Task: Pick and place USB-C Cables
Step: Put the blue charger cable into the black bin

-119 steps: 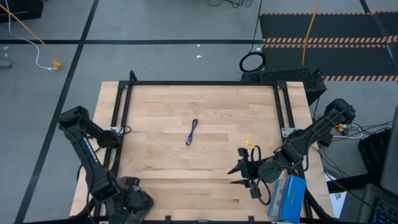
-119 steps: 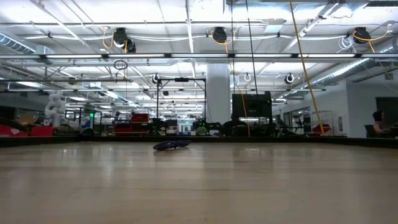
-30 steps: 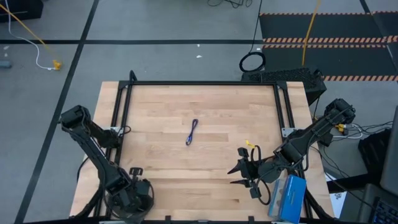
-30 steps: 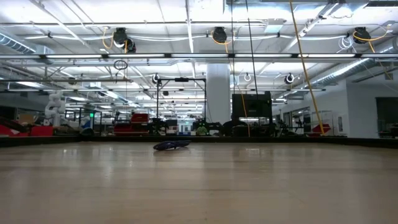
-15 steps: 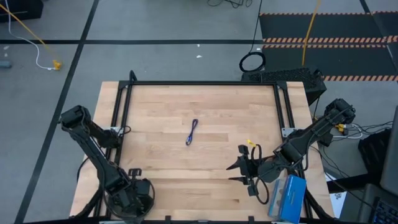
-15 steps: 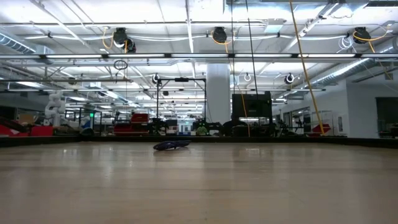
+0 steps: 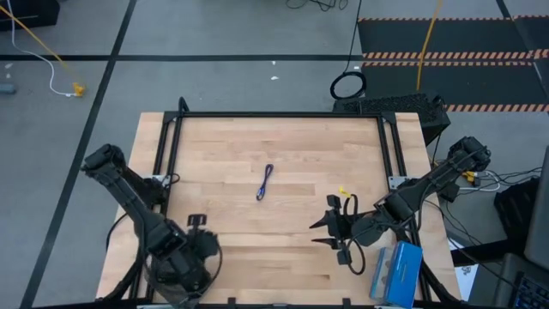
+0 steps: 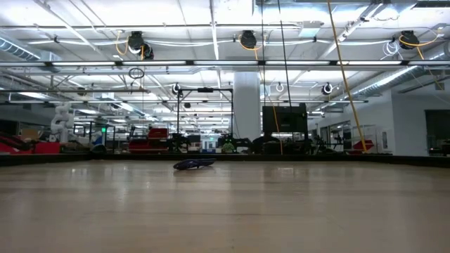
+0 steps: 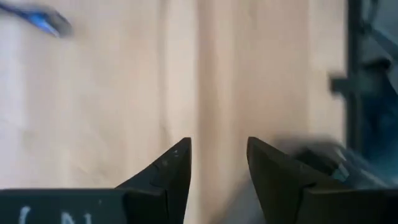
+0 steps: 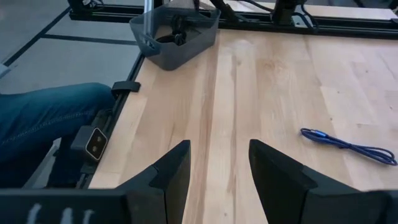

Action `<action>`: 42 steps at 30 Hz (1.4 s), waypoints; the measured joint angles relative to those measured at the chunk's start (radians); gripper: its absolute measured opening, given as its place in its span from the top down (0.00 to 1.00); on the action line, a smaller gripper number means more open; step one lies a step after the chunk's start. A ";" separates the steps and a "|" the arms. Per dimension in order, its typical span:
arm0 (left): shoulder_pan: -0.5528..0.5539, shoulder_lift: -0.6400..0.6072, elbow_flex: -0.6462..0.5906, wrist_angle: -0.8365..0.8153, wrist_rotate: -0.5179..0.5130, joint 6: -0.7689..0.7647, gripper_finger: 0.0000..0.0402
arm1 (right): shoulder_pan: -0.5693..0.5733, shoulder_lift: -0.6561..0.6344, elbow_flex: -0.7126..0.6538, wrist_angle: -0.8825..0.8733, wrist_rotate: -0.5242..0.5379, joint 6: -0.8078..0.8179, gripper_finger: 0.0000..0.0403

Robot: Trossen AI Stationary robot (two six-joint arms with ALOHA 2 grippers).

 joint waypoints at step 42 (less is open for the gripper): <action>0.613 0.151 0.038 0.312 -0.481 0.115 0.60 | 0.001 0.005 0.000 -0.034 -0.004 0.046 0.61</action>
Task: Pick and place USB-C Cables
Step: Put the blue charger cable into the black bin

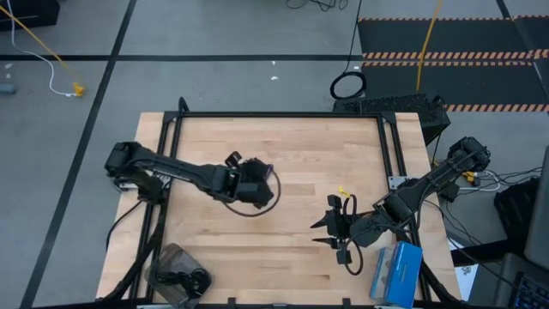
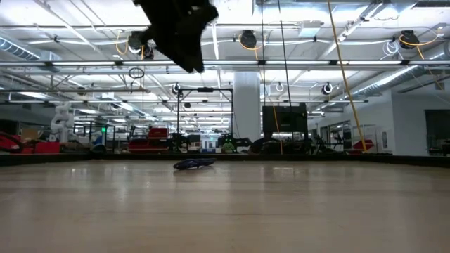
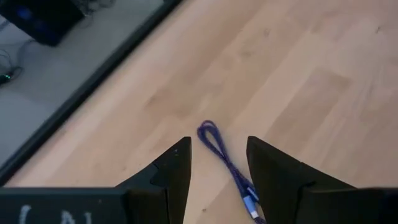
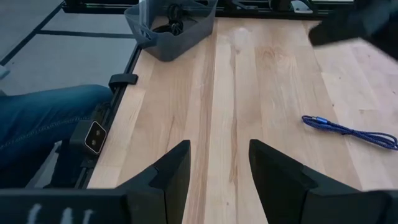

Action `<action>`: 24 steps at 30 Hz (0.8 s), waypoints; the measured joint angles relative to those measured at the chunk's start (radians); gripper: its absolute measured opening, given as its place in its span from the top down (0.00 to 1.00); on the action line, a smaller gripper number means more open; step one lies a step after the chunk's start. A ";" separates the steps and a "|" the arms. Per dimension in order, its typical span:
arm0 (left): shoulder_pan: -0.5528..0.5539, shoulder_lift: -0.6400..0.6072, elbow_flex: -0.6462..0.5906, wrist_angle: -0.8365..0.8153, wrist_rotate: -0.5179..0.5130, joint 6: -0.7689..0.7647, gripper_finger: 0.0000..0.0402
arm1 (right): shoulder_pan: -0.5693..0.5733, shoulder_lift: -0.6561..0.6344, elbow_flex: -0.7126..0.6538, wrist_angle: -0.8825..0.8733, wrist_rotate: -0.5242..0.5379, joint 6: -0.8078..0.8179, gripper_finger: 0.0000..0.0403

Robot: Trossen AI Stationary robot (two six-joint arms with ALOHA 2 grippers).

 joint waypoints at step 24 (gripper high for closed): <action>0.153 0.234 0.000 0.106 0.311 -0.125 0.60 | 0.074 0.000 -0.001 -0.009 0.000 0.031 0.61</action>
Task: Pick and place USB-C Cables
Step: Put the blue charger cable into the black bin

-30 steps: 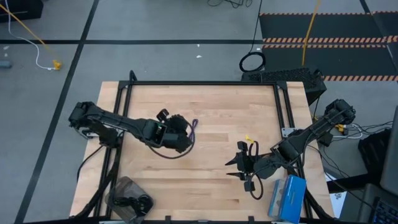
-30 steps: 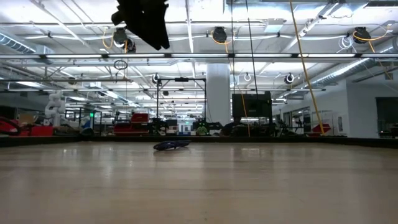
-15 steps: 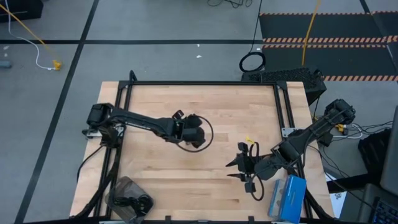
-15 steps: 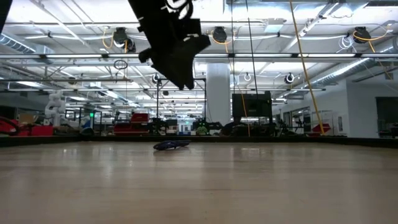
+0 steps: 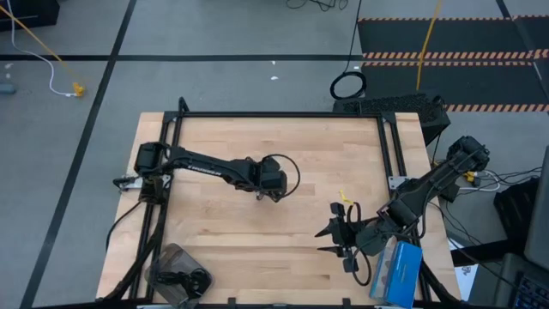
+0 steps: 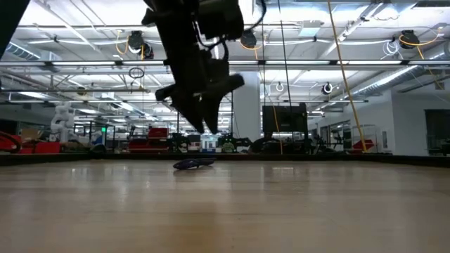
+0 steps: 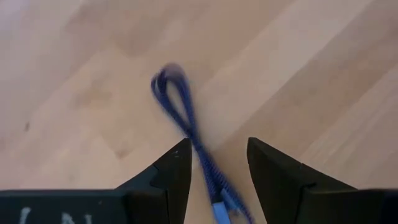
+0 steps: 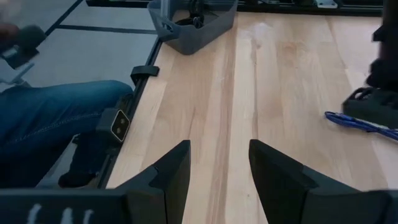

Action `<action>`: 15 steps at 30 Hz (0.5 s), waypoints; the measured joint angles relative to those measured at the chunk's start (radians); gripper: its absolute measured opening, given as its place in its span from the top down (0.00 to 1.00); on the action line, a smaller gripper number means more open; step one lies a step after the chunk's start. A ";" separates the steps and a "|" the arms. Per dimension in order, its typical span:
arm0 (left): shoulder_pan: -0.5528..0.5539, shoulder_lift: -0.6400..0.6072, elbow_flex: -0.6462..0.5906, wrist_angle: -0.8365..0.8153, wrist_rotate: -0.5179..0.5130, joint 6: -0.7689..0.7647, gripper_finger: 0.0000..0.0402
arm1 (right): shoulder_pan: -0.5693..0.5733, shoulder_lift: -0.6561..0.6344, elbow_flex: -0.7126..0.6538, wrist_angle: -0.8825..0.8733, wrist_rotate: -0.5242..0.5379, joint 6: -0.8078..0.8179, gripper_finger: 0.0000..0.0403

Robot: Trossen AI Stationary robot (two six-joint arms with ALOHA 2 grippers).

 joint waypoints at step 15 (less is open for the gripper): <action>0.058 0.098 0.000 -0.009 0.041 -0.035 0.60 | 0.005 0.000 0.000 0.003 0.000 -0.002 0.61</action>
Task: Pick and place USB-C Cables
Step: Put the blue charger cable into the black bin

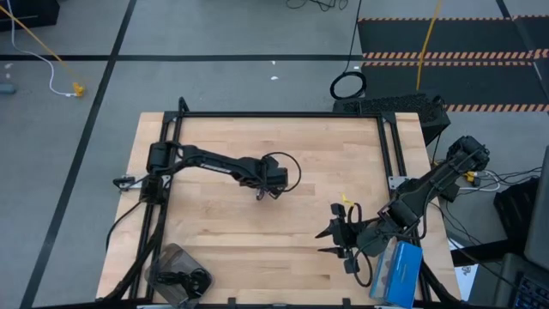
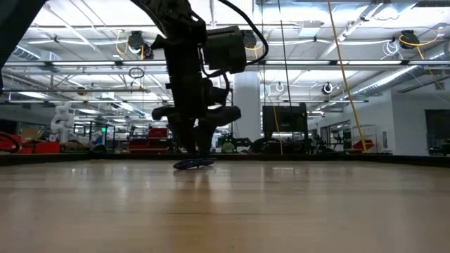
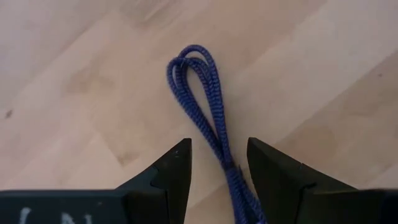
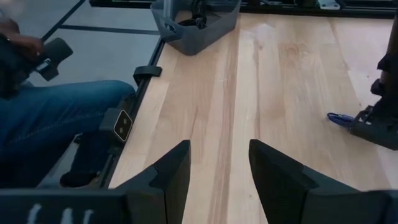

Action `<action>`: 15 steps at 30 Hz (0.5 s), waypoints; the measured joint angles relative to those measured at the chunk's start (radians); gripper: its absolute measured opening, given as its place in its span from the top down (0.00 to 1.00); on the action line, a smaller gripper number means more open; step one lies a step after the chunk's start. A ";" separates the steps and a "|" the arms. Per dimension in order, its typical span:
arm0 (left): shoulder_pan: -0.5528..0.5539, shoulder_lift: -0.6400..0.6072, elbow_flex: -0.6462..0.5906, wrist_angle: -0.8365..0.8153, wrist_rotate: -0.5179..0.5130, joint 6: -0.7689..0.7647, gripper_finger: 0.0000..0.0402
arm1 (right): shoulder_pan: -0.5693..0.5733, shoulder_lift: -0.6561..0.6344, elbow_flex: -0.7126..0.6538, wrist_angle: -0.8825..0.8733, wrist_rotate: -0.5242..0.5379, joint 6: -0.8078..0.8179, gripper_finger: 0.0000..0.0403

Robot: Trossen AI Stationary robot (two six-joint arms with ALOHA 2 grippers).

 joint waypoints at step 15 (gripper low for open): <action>0.010 0.039 0.001 0.019 0.031 0.056 0.61 | 0.000 0.000 0.000 -0.002 0.000 0.001 0.61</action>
